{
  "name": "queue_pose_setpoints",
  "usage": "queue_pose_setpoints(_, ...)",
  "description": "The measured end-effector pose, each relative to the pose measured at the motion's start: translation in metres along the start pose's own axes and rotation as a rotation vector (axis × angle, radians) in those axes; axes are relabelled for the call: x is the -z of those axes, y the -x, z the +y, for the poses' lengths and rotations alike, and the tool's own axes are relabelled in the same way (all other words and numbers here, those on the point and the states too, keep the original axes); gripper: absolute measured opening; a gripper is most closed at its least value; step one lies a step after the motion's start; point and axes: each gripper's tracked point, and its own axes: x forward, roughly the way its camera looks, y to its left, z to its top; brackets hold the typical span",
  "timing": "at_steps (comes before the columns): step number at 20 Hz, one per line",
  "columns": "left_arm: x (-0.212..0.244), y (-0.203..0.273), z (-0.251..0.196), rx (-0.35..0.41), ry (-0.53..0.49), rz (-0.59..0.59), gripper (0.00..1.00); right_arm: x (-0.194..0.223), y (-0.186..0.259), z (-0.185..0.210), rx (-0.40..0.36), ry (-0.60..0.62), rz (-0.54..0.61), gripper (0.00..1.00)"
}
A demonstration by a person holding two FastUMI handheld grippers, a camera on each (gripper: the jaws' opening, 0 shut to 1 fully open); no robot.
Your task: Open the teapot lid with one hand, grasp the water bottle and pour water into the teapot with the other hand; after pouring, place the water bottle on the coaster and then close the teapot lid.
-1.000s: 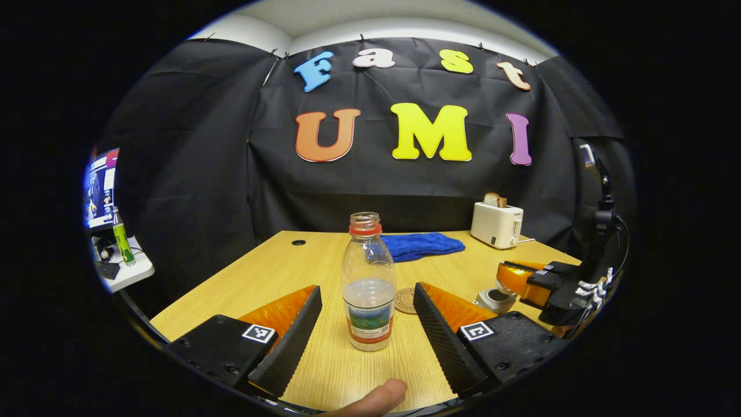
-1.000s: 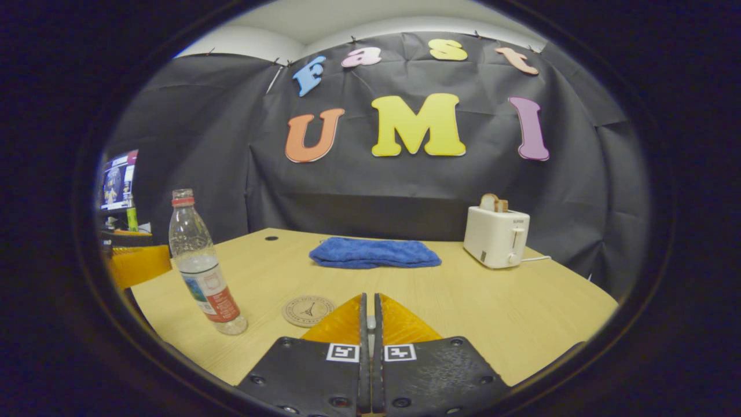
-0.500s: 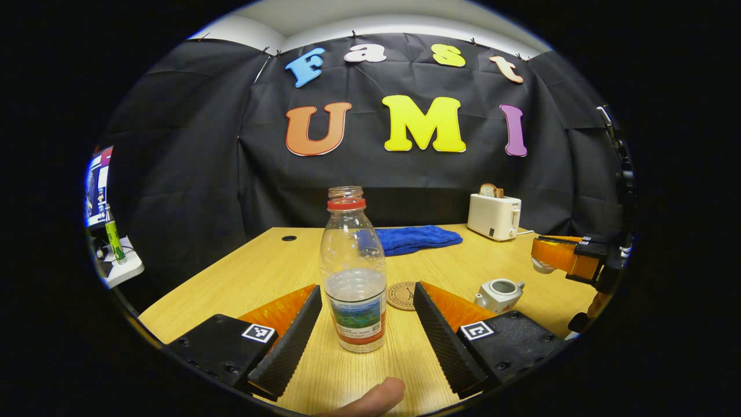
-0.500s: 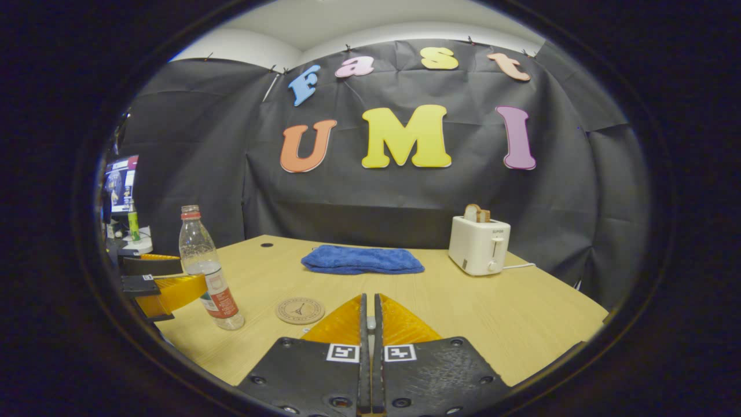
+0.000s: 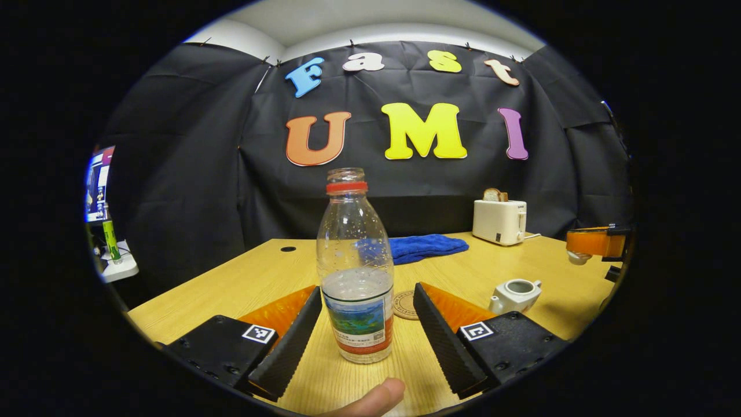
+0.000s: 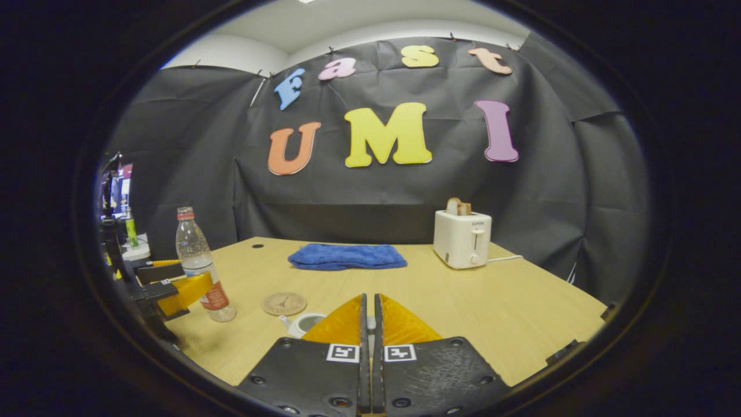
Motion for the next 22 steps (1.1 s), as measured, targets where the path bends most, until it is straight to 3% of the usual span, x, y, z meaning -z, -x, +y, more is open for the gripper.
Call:
queue_pose_setpoints(9,0.002,-0.019,0.007,0.003,0.028,-0.006,0.99,0.009,0.01,-0.03,0.033,-0.025,0.003,0.01)
queue_pose_setpoints(12,-0.002,-0.025,0.008,0.006,0.014,-0.022,0.94,0.01,0.01,-0.036,0.037,-0.039,0.007,0.02)
queue_pose_setpoints(13,0.001,-0.024,0.009,0.007,0.011,-0.008,0.82,0.01,0.01,-0.038,0.039,-0.046,0.008,0.01)
queue_pose_setpoints(15,0.001,-0.024,0.008,-0.001,0.004,0.008,0.8,0.01,0.011,-0.039,0.039,-0.052,0.011,0.01)
queue_pose_setpoints(22,-0.01,-0.006,0.015,-0.085,-0.22,0.067,0.77,-0.002,0.023,-0.043,0.032,-0.049,-0.003,0.01)
